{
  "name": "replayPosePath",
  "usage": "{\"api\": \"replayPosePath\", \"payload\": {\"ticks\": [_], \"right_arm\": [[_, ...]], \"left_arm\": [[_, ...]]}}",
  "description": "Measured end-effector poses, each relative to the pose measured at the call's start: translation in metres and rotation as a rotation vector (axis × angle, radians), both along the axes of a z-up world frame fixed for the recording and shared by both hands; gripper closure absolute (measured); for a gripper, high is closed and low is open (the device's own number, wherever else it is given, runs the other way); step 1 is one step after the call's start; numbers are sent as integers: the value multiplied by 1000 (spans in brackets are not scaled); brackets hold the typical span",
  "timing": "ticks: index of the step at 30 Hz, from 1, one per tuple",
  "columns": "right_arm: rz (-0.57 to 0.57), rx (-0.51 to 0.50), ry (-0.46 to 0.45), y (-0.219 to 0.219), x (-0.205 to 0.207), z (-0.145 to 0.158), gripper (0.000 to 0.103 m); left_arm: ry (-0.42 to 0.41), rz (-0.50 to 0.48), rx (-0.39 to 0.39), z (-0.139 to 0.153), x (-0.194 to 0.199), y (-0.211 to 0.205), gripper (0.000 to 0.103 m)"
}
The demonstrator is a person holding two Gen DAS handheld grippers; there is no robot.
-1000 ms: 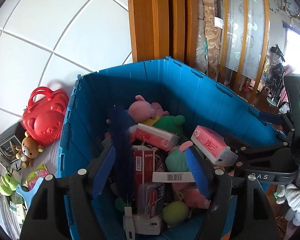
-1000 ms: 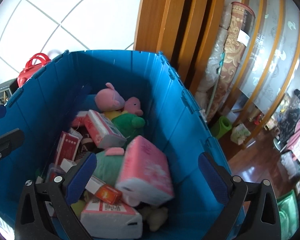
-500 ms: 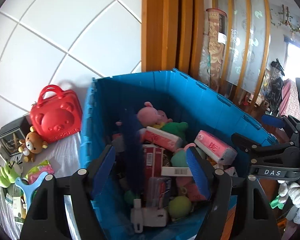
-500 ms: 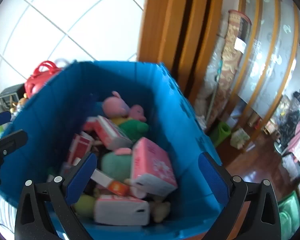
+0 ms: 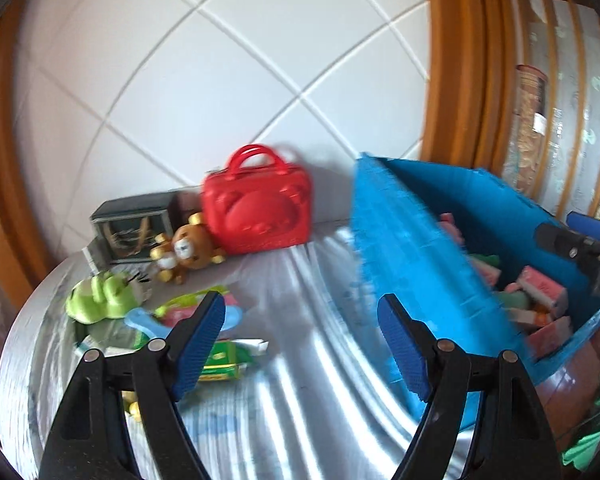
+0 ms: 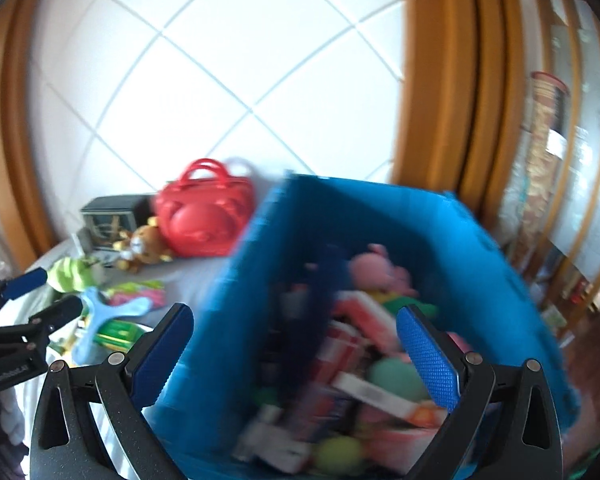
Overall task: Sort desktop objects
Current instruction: 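Move both open tools back over the items on the table, then grasp the white deodorant patch box with the left tool while the right tool grasps the blue boomerang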
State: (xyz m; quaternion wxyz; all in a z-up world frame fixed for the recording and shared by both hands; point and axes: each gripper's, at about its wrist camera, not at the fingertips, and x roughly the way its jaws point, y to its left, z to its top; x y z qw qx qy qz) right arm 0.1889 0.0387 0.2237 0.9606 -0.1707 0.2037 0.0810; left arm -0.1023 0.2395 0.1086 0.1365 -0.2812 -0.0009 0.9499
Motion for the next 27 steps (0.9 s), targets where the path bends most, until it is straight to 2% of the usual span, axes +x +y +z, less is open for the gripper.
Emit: {"api": "replayPosePath", "payload": {"ticks": [6,12,16,21,27], "right_arm": [[69,24,60,89,4,-37,0],[72,50,152,161,21,-102,0],[56,62,236,194,33,-144,0],[9,27,294,223,48,-191,0],[-32,10,360,246,68,-226,0]], "left_arm": [[-80,150,-16,-45,-10,-118,24],[-187,280,-58,-108,-27,-224,24],[-270,336,-94,-156,-41,-276,24],[-342,334,-54,-203,-64,-311,24],[-431,260,-19,-246,-104,-302,24]]}}
